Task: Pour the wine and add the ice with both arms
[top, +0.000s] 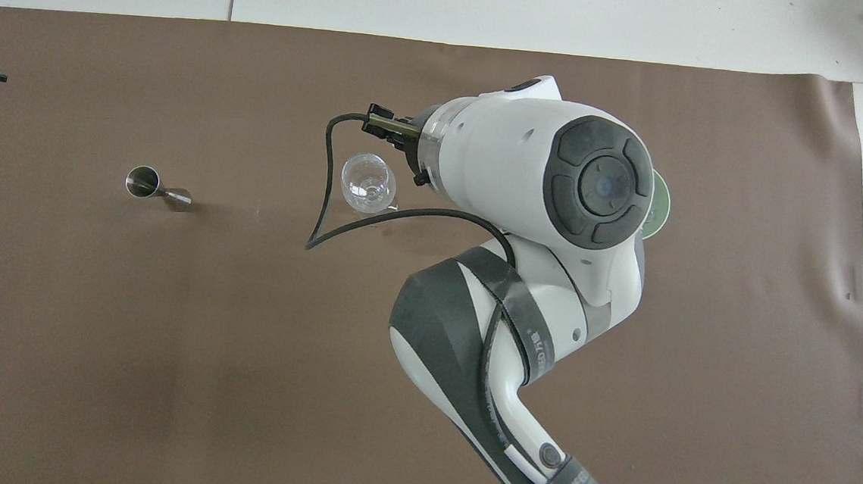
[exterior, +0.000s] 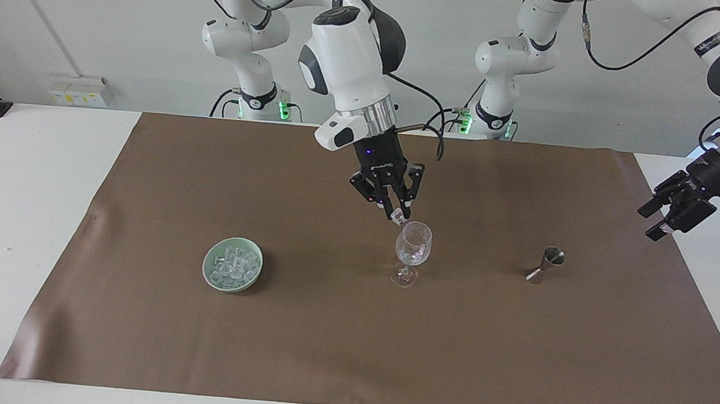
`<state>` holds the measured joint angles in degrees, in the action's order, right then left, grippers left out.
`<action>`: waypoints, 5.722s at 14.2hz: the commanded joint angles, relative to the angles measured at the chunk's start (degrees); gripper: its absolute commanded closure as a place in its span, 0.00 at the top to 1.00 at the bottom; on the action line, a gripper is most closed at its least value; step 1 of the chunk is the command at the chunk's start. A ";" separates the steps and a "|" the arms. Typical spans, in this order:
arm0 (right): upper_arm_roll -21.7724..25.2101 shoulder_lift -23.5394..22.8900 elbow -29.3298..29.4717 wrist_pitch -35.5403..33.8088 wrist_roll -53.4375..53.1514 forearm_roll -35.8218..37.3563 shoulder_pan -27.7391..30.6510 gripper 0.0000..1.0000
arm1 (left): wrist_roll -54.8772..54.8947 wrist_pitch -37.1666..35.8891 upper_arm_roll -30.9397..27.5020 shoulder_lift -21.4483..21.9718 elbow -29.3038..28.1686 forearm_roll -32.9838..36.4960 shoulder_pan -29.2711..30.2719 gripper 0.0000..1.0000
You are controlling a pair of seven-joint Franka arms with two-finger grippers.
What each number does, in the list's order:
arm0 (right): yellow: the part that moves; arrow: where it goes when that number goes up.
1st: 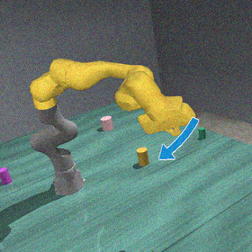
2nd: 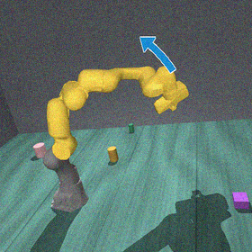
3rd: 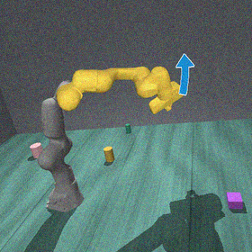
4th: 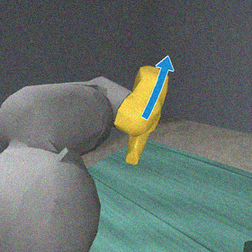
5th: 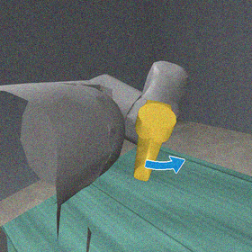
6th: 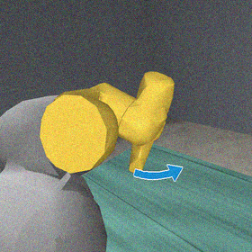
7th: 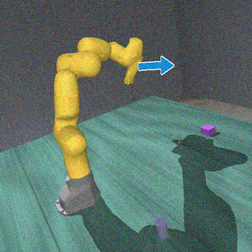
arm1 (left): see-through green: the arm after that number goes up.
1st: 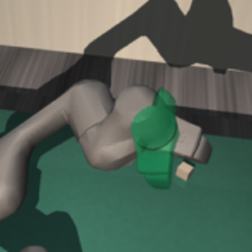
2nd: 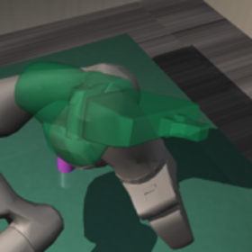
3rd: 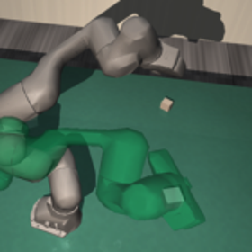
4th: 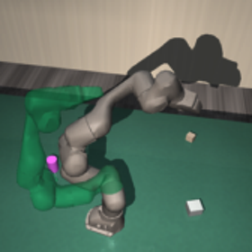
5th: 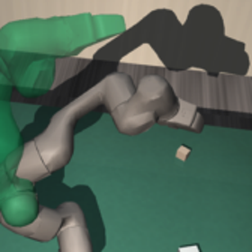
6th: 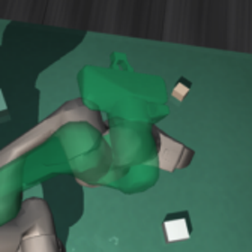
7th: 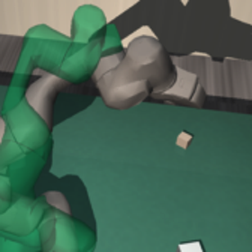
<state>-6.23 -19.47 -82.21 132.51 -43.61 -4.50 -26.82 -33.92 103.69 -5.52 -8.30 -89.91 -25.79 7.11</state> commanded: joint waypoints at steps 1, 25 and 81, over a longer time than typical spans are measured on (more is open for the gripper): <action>-0.62 -1.79 2.23 0.55 0.62 3.00 -0.51 0.00 | 5.25 -0.59 -0.20 1.96 0.26 5.55 -2.97 1.00; -1.51 -5.66 -3.13 5.74 1.77 3.89 -1.57 0.00 | 29.87 -16.06 9.82 9.17 -0.89 25.79 -7.21 1.00; -0.19 16.04 -1.38 -41.81 43.26 4.15 28.67 1.00 | 33.92 -16.06 8.77 12.51 -0.27 25.70 -6.06 1.00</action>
<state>-5.90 -4.93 -81.77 90.81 -1.45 0.41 0.67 -0.64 88.28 3.36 3.27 -89.74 -1.07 1.00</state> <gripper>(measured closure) 0.000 0.000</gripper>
